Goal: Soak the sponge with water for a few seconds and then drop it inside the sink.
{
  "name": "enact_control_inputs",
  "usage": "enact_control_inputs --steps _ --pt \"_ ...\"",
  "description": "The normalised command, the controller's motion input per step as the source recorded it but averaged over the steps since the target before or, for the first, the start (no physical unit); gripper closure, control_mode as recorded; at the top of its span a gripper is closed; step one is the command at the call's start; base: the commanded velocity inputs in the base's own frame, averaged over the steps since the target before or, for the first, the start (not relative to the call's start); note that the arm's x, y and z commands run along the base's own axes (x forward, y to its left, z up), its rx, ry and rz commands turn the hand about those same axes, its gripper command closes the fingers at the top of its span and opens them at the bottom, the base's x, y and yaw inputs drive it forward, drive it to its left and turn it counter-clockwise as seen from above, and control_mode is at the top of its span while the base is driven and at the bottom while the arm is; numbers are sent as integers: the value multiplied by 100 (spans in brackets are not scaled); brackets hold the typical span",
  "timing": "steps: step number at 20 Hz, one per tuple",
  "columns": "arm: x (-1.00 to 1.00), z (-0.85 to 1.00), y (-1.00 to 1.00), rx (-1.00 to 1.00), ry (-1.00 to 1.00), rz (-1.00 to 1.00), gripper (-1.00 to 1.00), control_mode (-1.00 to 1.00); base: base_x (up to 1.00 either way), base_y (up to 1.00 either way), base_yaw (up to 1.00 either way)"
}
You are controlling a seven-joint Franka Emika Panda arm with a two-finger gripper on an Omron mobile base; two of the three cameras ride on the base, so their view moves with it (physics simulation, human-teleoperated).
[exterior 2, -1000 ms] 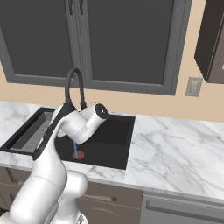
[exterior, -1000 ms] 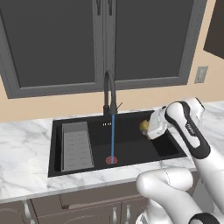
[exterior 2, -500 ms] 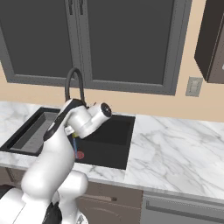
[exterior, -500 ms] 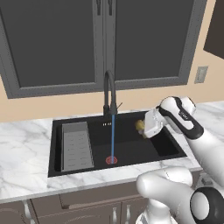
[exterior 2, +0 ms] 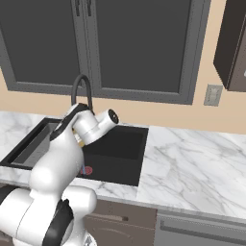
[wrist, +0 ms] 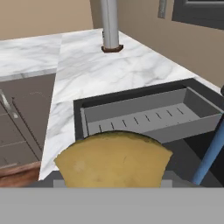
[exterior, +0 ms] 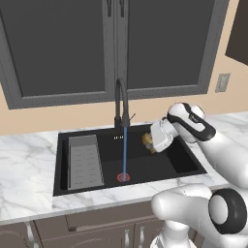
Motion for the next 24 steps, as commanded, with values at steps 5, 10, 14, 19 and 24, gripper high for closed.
enact_control_inputs --steps 5,10,14,19,24 --pt "-3 0 23 0 0 4 100 -100 0 0 0" --pt "0 -17 1 0 0 0 100 -100 0 0 0" --pt "0 -41 0 1 0 0 100 -100 0 0 0" --pt "0 -20 0 0 0 0 100 -100 0 0 0" --pt "0 0 0 0 0 0 100 -100 0 0 0"
